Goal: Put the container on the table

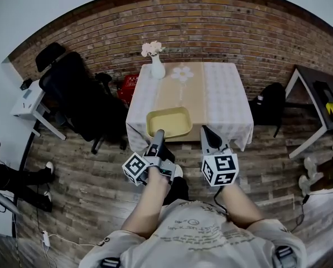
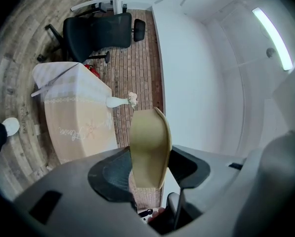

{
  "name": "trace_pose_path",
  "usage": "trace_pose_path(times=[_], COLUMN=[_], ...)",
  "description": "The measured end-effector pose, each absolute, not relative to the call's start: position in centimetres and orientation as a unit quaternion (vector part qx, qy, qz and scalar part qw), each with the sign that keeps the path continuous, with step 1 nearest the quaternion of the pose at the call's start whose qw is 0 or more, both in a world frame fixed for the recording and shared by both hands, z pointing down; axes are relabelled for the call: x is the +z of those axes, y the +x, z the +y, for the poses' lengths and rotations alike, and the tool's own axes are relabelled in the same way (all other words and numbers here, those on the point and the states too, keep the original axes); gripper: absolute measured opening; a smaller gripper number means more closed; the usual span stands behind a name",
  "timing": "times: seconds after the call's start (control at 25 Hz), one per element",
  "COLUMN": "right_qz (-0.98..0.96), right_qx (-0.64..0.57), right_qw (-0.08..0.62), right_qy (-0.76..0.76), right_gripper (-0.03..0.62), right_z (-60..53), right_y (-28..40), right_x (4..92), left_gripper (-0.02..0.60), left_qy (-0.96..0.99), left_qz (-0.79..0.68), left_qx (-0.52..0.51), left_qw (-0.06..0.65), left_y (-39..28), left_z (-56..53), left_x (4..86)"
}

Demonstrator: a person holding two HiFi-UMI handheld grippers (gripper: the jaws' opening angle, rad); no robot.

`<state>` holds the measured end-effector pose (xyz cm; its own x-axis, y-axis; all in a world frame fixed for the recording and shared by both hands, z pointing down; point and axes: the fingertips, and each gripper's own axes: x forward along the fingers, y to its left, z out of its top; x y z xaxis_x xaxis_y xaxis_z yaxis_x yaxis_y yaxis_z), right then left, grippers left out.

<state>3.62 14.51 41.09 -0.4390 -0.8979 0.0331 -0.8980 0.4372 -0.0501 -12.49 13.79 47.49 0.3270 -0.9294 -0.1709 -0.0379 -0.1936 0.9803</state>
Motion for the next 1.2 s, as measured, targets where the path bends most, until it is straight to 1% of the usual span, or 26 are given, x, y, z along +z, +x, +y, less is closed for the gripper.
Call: trace_pose_path(times=[0.4, 0.8, 1.2], right_qz=[-0.846, -0.846, -0.832], right_qx=[0.051, 0.059, 0.067], right_qw=[0.010, 0.019, 0.034], right_qy=[0.531, 0.529, 0.550], right_gripper=[0.002, 0.002, 0.002], right_z=[2.5, -10.8, -22.5], right_y=[1.1, -2.1, -3.7], right_x=[41.8, 40.0, 39.9], left_gripper=[0.230, 0.230, 0.230], left_qy=[0.635, 0.633, 0.649], left_qz=[-0.390, -0.379, -0.342], left_qx=[-0.415, -0.405, -0.388], left_qw=[0.522, 0.540, 0.558], left_y=[-14.7, -16.6, -16.6], left_z=[2.3, -10.9, -22.9], left_x=[48.5, 47.0, 46.4])
